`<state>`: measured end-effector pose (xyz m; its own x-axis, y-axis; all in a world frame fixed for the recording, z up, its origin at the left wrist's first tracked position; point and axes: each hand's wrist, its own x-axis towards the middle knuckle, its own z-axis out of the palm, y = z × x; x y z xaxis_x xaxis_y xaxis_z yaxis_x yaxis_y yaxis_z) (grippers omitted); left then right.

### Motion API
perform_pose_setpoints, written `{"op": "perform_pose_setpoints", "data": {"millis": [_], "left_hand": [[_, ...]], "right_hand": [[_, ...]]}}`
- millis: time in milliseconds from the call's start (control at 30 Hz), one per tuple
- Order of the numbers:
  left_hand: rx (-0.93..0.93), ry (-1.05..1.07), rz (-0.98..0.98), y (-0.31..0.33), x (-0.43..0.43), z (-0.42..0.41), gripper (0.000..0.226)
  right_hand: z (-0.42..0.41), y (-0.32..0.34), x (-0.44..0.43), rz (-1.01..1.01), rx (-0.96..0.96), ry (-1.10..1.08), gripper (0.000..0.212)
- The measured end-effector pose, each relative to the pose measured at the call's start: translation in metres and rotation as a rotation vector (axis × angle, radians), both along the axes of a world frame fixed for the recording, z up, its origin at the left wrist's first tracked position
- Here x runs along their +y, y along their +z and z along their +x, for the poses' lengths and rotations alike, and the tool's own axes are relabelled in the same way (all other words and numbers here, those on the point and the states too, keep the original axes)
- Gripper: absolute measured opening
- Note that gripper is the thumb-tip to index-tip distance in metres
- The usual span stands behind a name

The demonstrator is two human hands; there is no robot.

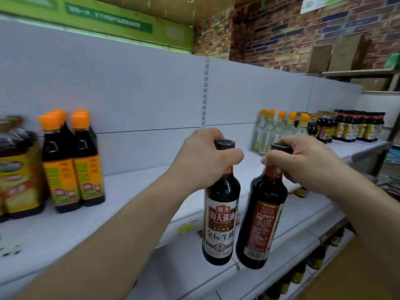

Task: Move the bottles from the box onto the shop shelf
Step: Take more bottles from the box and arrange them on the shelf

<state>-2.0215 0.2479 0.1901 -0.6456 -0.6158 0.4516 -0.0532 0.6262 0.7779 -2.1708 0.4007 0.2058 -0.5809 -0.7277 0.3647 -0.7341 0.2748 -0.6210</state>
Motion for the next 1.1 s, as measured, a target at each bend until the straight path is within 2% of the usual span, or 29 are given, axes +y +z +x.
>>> {"op": "perform_pose_setpoints", "data": {"millis": [167,500,700,1100], "left_hand": [[-0.004,0.044,0.006,0.022,-0.037,0.031,0.018],[-0.01,0.247,-0.027,0.037,-0.103,0.055,0.014],[-0.058,0.408,-0.049,0.029,-0.136,0.042,0.012],[-0.15,0.616,-0.02,0.009,-0.194,0.02,0.013]], "right_hand": [[0.016,0.019,-0.043,-0.049,-0.031,0.086,0.021],[0.016,0.029,-0.144,-0.124,-0.068,0.251,0.027],[0.004,0.015,-0.21,-0.087,-0.033,0.358,0.024],[-0.016,-0.001,-0.31,-0.017,0.061,0.495,0.033]]}}
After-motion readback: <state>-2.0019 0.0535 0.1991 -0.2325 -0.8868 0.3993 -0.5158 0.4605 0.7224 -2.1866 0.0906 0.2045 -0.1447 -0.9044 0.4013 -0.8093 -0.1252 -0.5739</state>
